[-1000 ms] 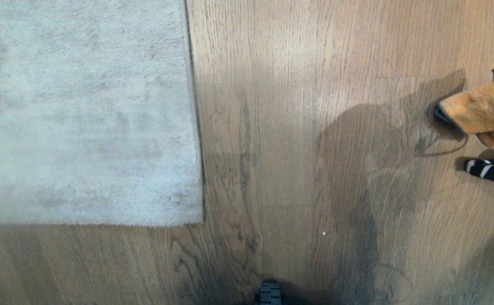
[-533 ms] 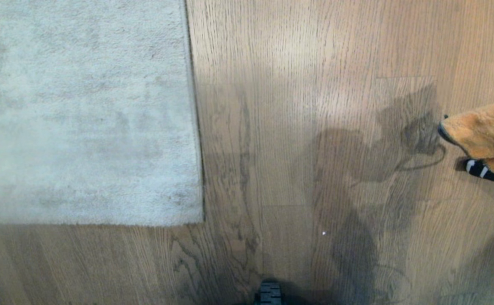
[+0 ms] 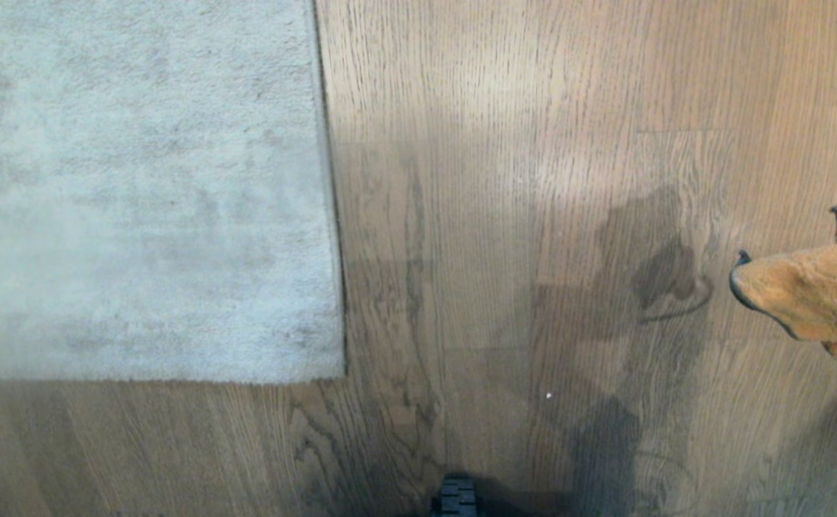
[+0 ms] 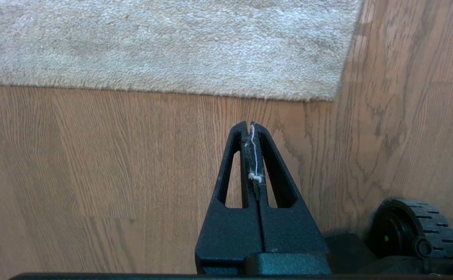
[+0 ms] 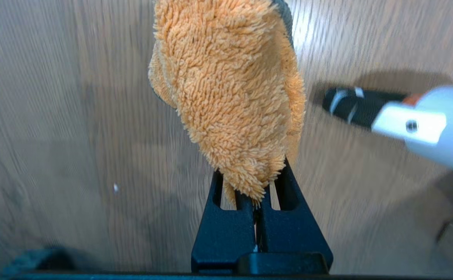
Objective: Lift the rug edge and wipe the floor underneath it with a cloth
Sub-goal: Lift up the carpet
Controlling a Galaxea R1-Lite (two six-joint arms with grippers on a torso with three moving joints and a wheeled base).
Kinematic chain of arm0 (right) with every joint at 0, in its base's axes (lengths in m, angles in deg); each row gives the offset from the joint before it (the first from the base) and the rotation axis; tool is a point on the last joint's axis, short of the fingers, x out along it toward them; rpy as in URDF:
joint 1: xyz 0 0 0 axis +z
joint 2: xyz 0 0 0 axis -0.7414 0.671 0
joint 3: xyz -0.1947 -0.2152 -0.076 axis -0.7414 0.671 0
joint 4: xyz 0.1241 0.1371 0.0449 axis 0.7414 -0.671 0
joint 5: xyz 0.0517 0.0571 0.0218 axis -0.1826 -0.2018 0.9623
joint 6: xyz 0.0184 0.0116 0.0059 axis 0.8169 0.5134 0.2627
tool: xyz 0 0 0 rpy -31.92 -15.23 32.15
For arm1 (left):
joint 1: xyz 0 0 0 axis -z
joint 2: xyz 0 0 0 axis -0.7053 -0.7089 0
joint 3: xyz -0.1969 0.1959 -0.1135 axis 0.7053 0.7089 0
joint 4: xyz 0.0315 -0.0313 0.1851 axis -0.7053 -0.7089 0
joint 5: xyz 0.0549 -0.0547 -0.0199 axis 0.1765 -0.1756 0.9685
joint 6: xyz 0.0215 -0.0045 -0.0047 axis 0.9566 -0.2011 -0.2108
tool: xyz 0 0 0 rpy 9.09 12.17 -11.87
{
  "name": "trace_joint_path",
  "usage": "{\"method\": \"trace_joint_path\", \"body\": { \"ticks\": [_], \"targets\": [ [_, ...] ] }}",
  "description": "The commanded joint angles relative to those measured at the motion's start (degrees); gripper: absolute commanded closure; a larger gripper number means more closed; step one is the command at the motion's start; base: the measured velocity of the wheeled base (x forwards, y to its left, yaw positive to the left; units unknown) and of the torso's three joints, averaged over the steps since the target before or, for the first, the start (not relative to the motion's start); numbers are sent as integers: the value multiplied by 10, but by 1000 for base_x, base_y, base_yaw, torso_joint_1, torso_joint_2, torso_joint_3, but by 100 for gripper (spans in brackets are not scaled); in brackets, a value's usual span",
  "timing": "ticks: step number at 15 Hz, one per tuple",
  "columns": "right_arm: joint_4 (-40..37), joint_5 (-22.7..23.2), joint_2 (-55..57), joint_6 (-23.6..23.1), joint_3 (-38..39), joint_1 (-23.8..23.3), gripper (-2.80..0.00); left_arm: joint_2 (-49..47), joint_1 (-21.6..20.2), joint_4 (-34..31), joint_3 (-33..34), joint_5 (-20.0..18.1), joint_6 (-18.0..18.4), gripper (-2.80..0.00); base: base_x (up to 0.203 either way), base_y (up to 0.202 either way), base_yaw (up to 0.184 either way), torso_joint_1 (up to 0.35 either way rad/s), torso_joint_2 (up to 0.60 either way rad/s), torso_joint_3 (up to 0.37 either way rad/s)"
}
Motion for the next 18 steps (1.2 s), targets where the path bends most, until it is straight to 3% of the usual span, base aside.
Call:
{"method": "trace_joint_path", "body": {
  "ticks": [1, 5, 9, 18],
  "targets": [
    [-5, -11, -48, -5, 29, 13, 0, 0, 0, 0, 0, 0, -1, 0, 0, 0, 0, 0, 0, 0],
    [-13, -46, -114, -11, 103, 25, 0, 0, 0, 0, 0, 0, -1, 0, 0, 0, 0, 0, 0, 0],
    [-20, -115, -160, -29, 152, 69, 0, 0, 0, 0, 0, 0, -1, 0, 0, 0, 0, 0, 0, 0],
    [-167, -116, -289, -42, 171, 81, 0, 0, 0, 0, 0, 0, -1, 0, 0, 0, 0, 0, 0, 0]
  ]
}}
